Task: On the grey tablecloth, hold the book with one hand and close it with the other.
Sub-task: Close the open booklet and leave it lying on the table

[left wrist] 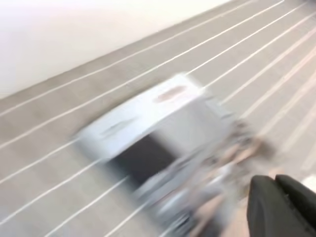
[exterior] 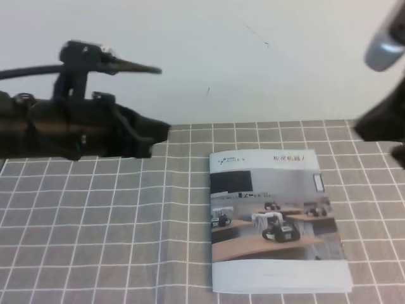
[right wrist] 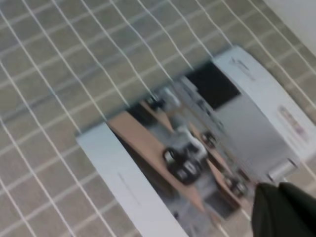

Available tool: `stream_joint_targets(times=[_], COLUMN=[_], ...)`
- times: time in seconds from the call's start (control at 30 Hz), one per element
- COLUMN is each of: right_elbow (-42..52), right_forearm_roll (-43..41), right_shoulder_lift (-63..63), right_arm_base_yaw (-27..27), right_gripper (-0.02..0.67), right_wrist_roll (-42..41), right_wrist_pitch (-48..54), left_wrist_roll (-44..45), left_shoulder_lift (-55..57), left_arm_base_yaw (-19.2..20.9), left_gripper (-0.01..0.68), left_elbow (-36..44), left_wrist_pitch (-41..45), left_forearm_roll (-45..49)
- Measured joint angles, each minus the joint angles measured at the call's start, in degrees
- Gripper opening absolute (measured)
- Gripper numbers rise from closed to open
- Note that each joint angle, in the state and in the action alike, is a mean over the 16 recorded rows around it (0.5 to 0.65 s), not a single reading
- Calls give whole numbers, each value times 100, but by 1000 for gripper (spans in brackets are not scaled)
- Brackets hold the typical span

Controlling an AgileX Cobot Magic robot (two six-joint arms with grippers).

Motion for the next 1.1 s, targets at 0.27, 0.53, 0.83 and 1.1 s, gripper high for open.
stream_joint_targets(times=[0.27, 0.53, 0.83, 1.1], right_elbow=[873, 2880, 4857, 5509], right_forearm_roll=[-2005, -2831, -2617, -2384], right_shoulder_lift=[-1525, -3434, -4944, -5323], right_arm_base_yaw=[0, 0, 0, 0], right_gripper=[-3, -3, -3, -3], right_wrist_roll=[1558, 2814, 3470, 3642], right_wrist_pitch=[365, -386, -1471, -1754], left_wrist_roll=[-1878, -2765, -2840, -2859], left_shoulder_lift=[-1305, -2868, -4346, -5033], left_arm_base_yaw=[283, 576, 635, 635], left_gripper=[-3, -3, -3, -3], left_elbow=[402, 1690, 3175, 3649], left_wrist_pitch=[-722, -1489, -2304, -2505], left_forearm_roll=[2592, 3574, 3584, 3556])
